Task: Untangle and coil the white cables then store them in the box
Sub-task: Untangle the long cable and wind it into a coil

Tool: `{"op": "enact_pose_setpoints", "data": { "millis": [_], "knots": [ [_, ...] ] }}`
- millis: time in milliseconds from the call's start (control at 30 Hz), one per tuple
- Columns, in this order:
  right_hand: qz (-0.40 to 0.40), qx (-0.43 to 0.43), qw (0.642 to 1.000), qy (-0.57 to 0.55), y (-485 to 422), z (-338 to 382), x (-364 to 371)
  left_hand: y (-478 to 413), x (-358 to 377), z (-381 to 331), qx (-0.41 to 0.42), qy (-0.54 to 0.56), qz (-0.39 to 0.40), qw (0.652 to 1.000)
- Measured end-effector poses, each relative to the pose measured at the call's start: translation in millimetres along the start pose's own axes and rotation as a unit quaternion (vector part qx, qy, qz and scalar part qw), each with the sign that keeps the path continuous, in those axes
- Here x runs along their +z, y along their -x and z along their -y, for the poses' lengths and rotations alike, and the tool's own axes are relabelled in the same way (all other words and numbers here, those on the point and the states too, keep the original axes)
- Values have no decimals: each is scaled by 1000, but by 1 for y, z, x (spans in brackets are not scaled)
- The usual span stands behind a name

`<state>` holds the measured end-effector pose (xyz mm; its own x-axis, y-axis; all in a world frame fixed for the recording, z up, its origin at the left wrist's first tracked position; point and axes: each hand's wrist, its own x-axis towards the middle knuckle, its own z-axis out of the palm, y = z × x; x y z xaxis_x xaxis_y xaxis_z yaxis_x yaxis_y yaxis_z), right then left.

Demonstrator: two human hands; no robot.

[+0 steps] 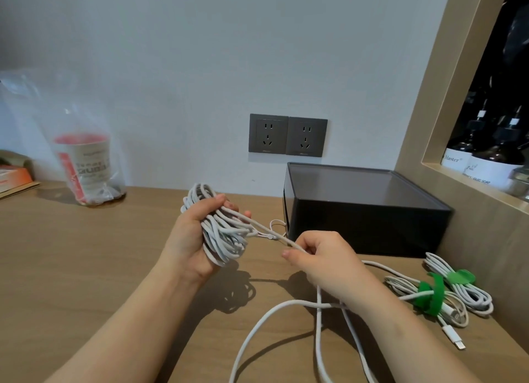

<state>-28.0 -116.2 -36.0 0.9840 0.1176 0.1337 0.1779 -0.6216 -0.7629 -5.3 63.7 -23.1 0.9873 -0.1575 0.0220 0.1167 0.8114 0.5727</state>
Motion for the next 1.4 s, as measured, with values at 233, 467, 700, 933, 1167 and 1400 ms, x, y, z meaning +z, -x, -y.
{"op": "enact_pose_setpoints", "data": {
  "millis": [233, 467, 700, 933, 1167, 1400],
  "knots": [
    [-103, 127, 963, -213, -4, -4, -13, 0, -4, 0, -51, 55, 75, 994],
    [-257, 151, 938, -179, -6, -9, -33, -1, -8, -7, -51, 46, 96, 993],
    [-195, 69, 975, 80, -5, -21, -36, -3, -15, -11, -43, 13, 73, 996],
    [-15, -112, 977, 180, -2, -3, -6, -4, -13, -4, -56, 5, 39, 998],
    [-97, -8, 994, 42, -8, -13, -11, -3, -10, -2, -67, 28, 67, 995],
    [-226, 84, 970, 18, -9, -25, -30, -3, -15, -10, -51, 35, 75, 995]
  ]
}}
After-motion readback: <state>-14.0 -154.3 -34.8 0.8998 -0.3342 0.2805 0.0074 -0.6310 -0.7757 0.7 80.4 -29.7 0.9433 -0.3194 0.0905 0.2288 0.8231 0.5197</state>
